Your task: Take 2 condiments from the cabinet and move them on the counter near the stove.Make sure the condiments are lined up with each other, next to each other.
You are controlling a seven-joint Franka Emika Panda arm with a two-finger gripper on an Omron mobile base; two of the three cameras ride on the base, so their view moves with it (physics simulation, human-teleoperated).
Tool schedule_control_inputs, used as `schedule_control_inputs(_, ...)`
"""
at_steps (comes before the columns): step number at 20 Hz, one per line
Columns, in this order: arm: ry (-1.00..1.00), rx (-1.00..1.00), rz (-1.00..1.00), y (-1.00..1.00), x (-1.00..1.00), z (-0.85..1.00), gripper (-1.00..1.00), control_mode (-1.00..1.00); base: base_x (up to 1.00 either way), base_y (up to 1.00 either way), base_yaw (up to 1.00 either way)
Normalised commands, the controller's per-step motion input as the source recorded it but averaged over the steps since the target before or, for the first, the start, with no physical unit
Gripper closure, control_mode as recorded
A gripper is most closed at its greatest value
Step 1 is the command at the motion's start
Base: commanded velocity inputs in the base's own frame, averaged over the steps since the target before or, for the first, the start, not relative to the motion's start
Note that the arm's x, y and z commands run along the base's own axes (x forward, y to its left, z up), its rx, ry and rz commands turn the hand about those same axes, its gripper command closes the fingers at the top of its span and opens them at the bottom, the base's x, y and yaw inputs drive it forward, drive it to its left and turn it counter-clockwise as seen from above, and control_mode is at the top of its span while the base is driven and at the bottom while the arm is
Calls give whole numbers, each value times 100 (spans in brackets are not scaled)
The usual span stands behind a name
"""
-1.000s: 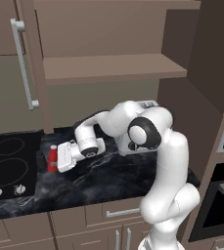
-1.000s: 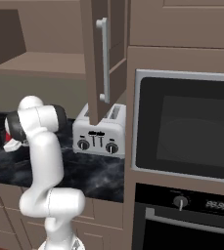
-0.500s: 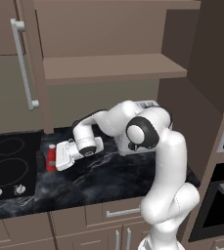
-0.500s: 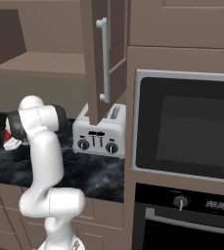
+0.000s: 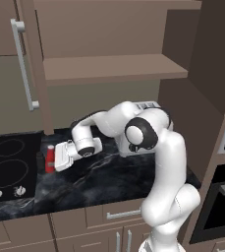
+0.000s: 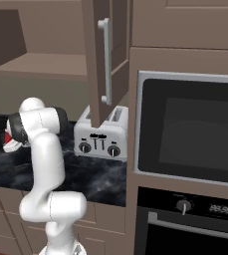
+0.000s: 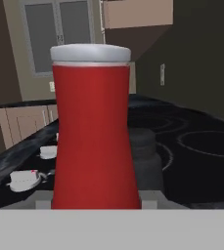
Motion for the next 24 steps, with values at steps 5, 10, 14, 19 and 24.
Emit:
schedule_control_inputs(5, 0, 0, 0, 4, 7, -12, 100, -100, 0, 0, 0)
schedule_control_inputs(10, 0, 0, 0, 7, 5, -12, 100, -100, 0, 0, 0)
schedule_control_inputs(14, 0, 0, 0, 1, 0, -3, 100, -100, 0, 0, 0)
schedule_control_inputs(19, 0, 0, 0, 0, 0, 0, 100, -100, 0, 0, 0)
schedule_control_inputs(24, 0, 0, 0, 0, 0, 0, -100, -100, 0, 0, 0)
